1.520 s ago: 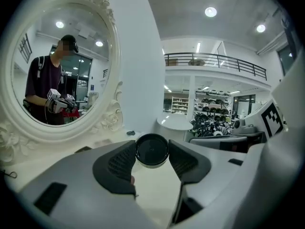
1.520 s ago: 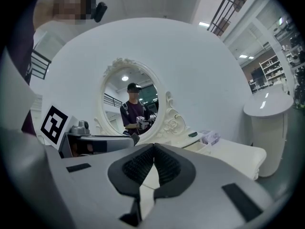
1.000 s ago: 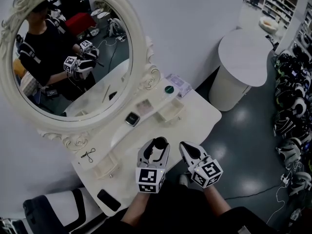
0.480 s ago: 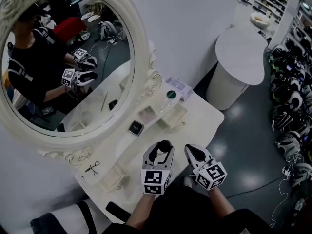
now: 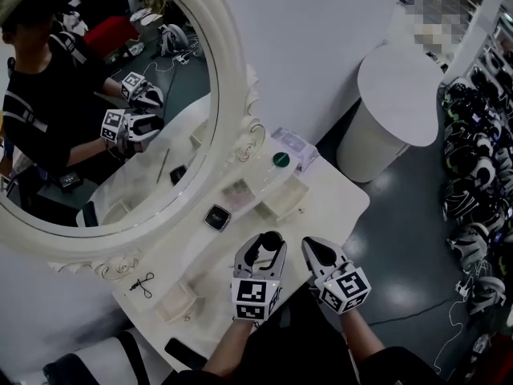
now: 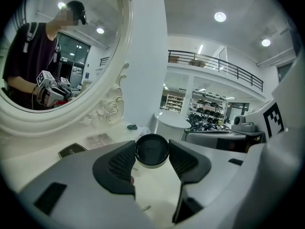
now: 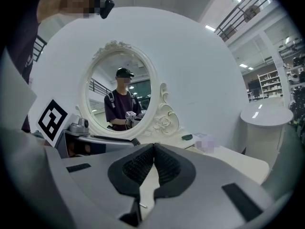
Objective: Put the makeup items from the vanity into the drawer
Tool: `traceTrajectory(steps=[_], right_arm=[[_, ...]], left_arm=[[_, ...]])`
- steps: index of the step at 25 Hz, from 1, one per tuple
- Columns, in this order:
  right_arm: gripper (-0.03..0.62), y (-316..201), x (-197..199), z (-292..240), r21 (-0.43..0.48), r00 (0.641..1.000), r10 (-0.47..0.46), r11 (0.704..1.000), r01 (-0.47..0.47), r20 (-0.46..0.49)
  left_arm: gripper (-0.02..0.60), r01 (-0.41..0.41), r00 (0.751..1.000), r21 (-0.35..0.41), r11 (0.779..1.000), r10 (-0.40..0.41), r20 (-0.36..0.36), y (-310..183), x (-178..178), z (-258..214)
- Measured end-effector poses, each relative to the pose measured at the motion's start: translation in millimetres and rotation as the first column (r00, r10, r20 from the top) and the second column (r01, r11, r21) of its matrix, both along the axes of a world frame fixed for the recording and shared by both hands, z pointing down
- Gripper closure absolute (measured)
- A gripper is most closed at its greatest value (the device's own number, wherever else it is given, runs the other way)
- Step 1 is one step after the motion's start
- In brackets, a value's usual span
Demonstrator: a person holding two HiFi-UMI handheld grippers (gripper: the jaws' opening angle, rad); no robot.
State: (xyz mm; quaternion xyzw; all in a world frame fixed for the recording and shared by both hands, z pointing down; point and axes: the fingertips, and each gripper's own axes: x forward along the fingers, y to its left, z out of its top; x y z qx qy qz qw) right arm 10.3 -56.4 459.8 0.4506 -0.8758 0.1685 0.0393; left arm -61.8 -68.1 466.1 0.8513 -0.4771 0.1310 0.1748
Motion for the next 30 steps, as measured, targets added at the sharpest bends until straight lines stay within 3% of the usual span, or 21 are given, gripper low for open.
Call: traceTrajectory(steps=[11, 30], right_arm=[[0.571, -41.4, 8.2, 12.4, -0.014, 0.995, -0.1, 0.995, 0.1, -0.005], [0.571, -103.2, 29.5, 46.9, -0.048, 0.987, -0.161, 0.986, 0.162, 0.018]], left_arm=[[0.354, 0.097, 0.995, -0.054, 0.994, -0.098, -0.021, -37.3, 16.4, 13.5], [0.354, 0.174, 0.983, -0.152, 0.973, -0.181, -0.035, -106.8, 46.2, 76.0]])
